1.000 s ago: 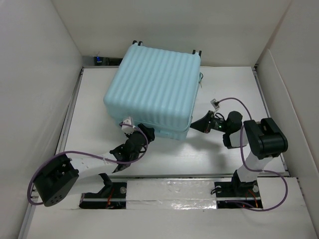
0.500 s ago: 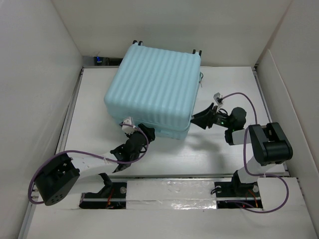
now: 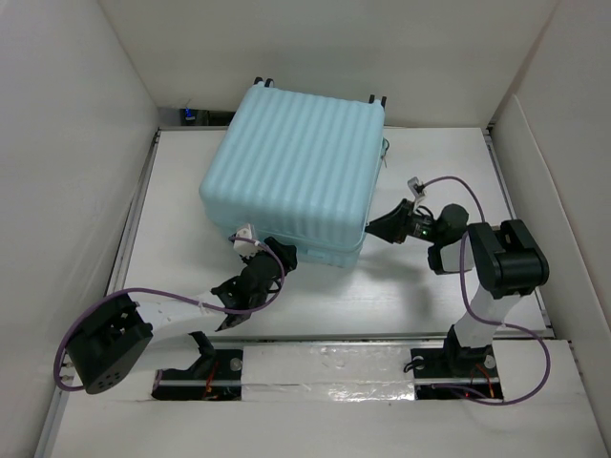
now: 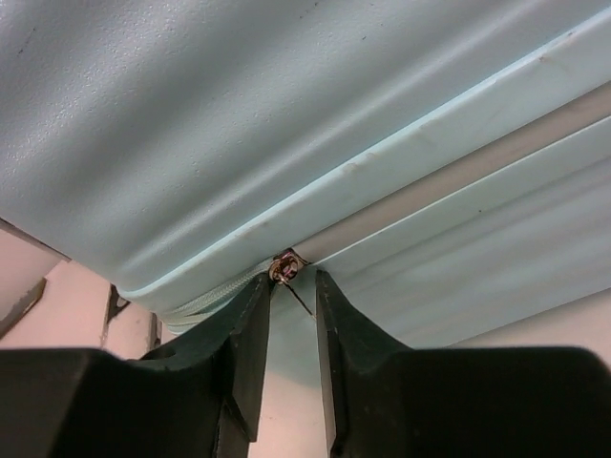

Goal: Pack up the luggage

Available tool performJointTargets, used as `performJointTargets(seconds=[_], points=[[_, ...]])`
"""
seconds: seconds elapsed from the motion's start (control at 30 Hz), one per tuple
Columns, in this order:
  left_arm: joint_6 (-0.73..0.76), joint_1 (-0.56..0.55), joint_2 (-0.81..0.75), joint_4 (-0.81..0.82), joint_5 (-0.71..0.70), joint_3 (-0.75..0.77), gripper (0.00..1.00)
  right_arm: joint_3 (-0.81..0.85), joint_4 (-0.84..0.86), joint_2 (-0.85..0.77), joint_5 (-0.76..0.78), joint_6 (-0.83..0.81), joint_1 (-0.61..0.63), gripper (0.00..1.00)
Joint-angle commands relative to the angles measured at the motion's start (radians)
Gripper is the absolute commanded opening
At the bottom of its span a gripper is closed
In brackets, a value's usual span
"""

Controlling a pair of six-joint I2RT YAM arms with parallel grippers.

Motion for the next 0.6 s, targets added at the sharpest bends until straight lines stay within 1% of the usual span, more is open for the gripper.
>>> performJointTargets(seconds=[0.0,0.03,0.07,0.1,0.2,0.3,0.33,0.4,0.43,0.47,0.5,0.53,0.57], points=[[0.058,-0.027,0.014,0.002,0.107,0.014,0.46,-0.022,0.329,0.032,-0.006,0.022,0.016,0.28],[0.059,-0.027,0.014,0.002,0.107,0.014,0.46,-0.025,0.315,0.027,0.000,0.016,0.016,0.19],[0.058,-0.027,0.014,0.004,0.109,0.016,0.46,-0.027,0.310,0.024,0.002,0.013,0.016,0.16],[0.058,-0.027,0.016,0.007,0.109,0.016,0.46,-0.031,0.307,0.018,0.005,0.009,0.016,0.15],[0.064,-0.027,0.024,0.017,0.110,0.020,0.44,-0.037,0.303,-0.001,0.017,0.004,0.016,0.06],[0.077,-0.027,0.042,0.036,0.110,0.028,0.41,-0.054,0.294,-0.027,0.038,0.004,0.016,0.02],[0.081,-0.027,0.047,0.039,0.109,0.037,0.40,-0.063,0.291,-0.057,0.046,0.001,0.016,0.01],[0.088,-0.027,0.062,0.050,0.099,0.049,0.40,-0.103,0.228,-0.105,0.067,-0.027,0.025,0.00],[0.096,-0.027,0.066,0.056,0.096,0.055,0.39,-0.116,0.185,-0.166,0.077,-0.078,0.043,0.00],[0.100,-0.027,0.076,0.062,0.093,0.060,0.39,-0.131,0.059,-0.201,0.109,-0.114,0.080,0.00],[0.108,-0.027,0.082,0.071,0.090,0.069,0.38,-0.134,-0.126,-0.285,0.164,-0.208,0.108,0.00],[0.111,-0.027,0.088,0.077,0.090,0.074,0.38,-0.136,-0.128,-0.286,0.164,-0.267,0.137,0.00],[0.117,-0.027,0.103,0.083,0.089,0.080,0.38,-0.134,-0.349,-0.386,0.251,-0.325,0.171,0.00]])
